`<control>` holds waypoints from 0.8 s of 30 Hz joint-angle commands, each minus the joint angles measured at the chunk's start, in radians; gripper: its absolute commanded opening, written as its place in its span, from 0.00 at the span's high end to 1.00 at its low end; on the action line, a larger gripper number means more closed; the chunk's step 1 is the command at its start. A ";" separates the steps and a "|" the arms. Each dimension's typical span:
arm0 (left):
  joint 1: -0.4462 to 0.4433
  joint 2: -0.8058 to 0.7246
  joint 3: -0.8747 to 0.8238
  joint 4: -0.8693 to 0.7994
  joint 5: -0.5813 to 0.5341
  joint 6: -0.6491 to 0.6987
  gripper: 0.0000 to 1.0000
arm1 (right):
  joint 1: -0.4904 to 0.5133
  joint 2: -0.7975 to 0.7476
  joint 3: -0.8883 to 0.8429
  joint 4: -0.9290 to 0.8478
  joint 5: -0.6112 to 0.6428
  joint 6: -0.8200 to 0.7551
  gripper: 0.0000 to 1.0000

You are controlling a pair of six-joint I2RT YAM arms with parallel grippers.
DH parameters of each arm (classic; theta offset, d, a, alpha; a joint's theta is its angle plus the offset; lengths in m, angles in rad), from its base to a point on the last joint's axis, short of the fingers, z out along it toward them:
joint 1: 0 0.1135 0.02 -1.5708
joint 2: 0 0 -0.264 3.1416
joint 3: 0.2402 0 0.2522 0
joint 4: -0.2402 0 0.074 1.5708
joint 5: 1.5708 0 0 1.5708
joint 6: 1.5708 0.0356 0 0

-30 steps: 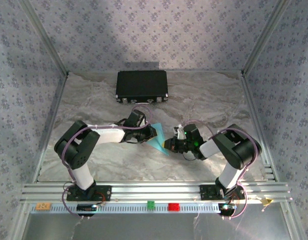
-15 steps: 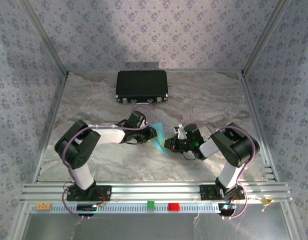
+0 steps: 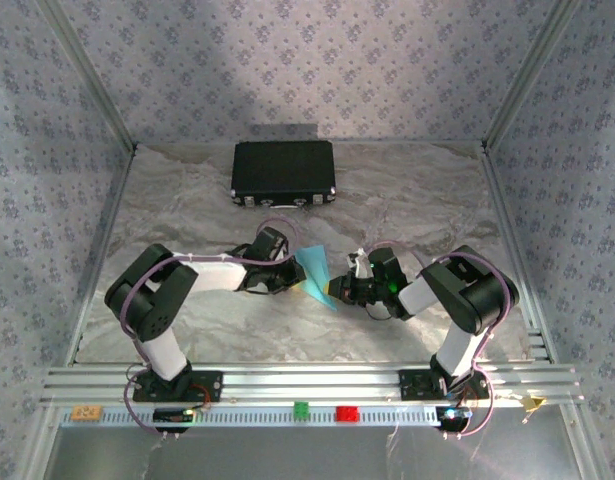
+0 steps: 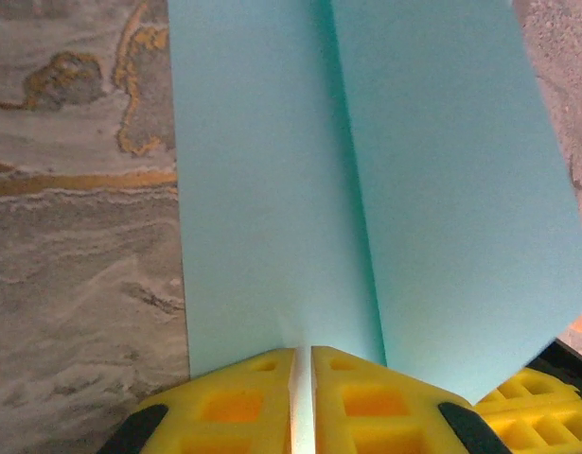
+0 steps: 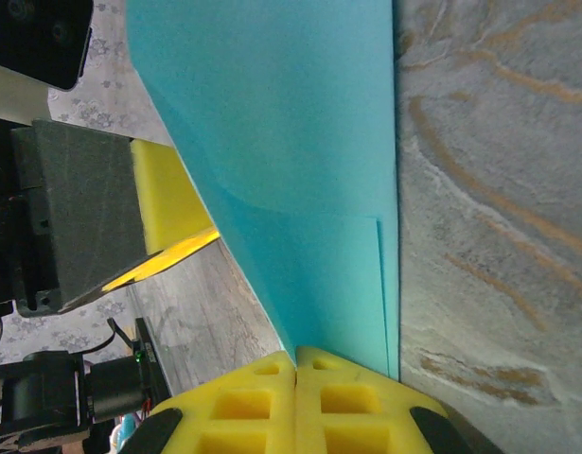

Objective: Fold a paper plane with a square sheet of paper (pick it up from the middle)
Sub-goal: Fourth fold the wing at the center of the table.

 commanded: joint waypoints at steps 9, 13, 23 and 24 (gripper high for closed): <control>0.003 0.017 -0.008 -0.074 -0.028 0.036 0.87 | -0.021 -0.009 -0.009 -0.035 -0.001 -0.009 0.98; 0.002 0.019 0.001 -0.085 -0.029 0.043 0.87 | -0.024 -0.017 -0.006 -0.036 -0.008 -0.009 0.98; 0.004 -0.097 -0.028 -0.015 -0.030 0.029 0.74 | 0.035 -0.131 0.050 -0.283 0.090 -0.149 0.98; 0.003 -0.117 -0.028 -0.015 -0.038 0.025 0.69 | 0.048 -0.153 0.061 -0.333 0.125 -0.183 0.98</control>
